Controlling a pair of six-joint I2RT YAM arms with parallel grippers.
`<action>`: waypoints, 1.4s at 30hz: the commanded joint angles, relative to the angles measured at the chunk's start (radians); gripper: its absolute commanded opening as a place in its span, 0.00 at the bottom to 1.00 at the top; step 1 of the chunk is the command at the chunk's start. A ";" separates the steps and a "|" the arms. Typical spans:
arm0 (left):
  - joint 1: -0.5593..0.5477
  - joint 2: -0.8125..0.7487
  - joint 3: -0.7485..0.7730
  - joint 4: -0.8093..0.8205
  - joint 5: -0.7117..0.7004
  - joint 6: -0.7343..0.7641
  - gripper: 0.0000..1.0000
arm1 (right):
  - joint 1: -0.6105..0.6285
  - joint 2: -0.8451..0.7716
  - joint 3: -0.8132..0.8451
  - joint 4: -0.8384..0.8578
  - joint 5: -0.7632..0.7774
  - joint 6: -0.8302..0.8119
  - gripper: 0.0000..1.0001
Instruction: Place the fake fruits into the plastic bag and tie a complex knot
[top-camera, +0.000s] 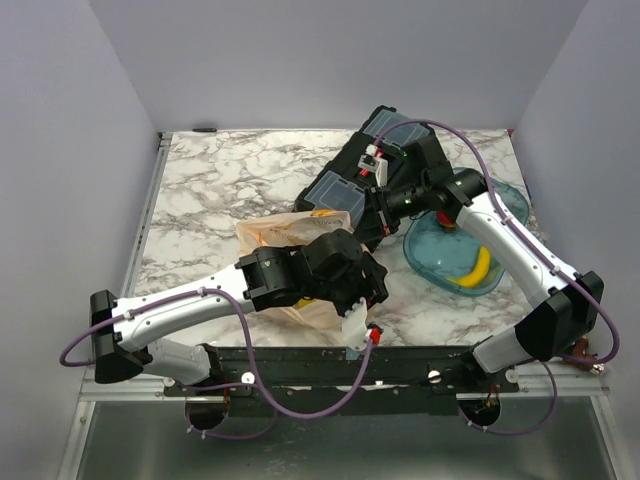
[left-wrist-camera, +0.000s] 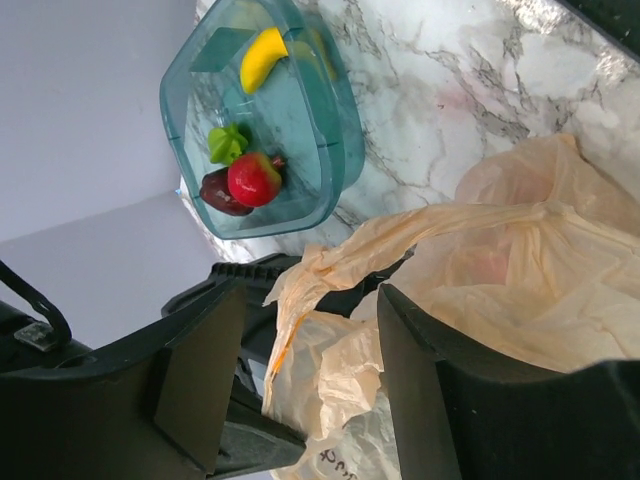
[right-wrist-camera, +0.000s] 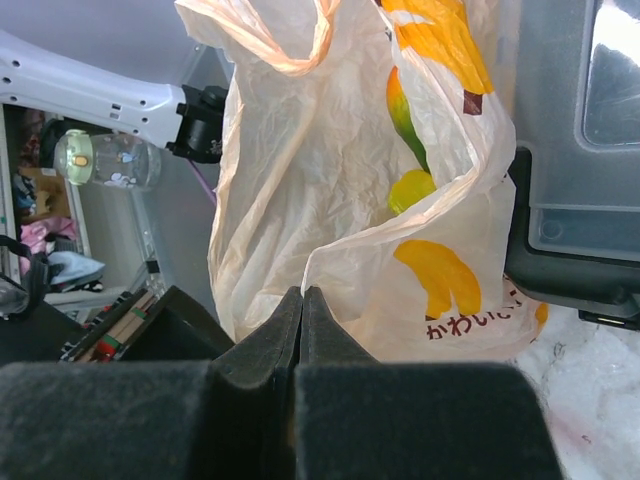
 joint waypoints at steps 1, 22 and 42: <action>-0.011 0.015 -0.015 0.062 -0.043 0.072 0.59 | 0.004 -0.014 -0.018 0.021 -0.050 0.030 0.01; -0.013 0.079 -0.007 0.052 -0.043 0.276 0.45 | 0.004 -0.008 -0.053 0.030 -0.104 0.074 0.01; 0.133 -0.088 0.012 0.480 -0.065 -0.731 0.00 | -0.212 -0.028 0.308 -0.013 0.049 -0.055 0.99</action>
